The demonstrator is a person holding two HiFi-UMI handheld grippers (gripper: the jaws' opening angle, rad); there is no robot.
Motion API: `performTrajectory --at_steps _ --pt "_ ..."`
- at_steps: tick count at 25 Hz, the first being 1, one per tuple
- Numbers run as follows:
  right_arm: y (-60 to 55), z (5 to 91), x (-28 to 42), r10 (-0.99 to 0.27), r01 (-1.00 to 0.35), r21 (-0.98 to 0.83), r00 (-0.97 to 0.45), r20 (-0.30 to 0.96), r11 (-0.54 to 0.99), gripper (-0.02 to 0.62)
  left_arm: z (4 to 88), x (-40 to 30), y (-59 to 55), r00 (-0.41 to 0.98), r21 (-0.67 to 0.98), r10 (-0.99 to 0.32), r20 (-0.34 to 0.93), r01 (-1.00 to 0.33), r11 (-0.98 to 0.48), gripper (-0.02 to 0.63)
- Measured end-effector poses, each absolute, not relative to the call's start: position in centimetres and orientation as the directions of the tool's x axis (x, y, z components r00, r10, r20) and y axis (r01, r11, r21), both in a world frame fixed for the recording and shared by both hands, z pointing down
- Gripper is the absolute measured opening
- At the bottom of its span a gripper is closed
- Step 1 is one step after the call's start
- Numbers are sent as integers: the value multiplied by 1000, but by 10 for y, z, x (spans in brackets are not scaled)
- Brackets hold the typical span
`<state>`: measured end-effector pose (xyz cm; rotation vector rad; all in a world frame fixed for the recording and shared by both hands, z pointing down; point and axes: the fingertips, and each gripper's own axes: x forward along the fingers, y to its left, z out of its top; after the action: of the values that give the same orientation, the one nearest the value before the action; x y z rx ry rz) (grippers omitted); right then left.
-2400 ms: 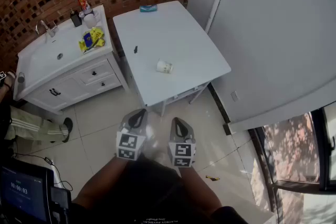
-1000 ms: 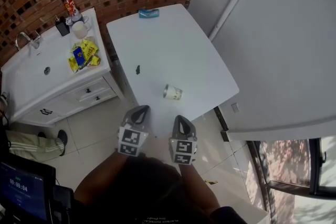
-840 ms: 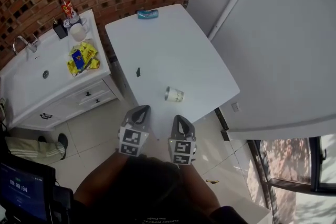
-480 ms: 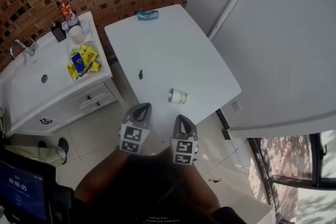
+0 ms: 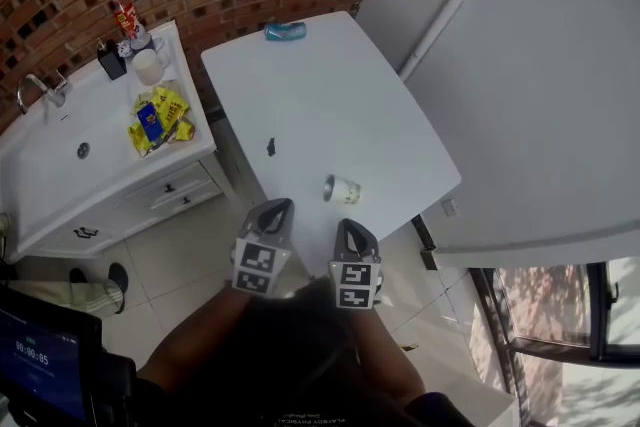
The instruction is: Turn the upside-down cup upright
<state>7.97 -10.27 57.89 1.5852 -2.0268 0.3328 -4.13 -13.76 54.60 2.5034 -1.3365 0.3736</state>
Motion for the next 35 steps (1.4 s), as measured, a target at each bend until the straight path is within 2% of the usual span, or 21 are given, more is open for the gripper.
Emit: performTrajectory --at_steps 3,9,13,23,30,35 --pt "-109 591 77 -778 -925 160 -186 600 345 17 549 -41 -143 532 125 -768 356 -842 -525 -3" --pt "-122 603 69 -726 -868 213 -215 654 448 100 554 -41 -153 520 132 -773 363 -850 -510 -3" --pt "-131 608 66 -691 -790 298 -207 693 535 190 557 -38 -156 522 129 -768 370 -848 -514 -3" --pt "-147 629 67 -609 -581 416 -181 772 699 297 563 -33 -162 529 128 -759 380 -842 -523 -3" --pt "-158 650 74 -527 -422 439 -116 842 793 318 568 -32 -165 522 134 -756 395 -847 -514 -3" --pt "-164 662 75 -473 -330 433 -50 879 839 364 572 -32 -169 514 137 -757 403 -852 -506 -3"
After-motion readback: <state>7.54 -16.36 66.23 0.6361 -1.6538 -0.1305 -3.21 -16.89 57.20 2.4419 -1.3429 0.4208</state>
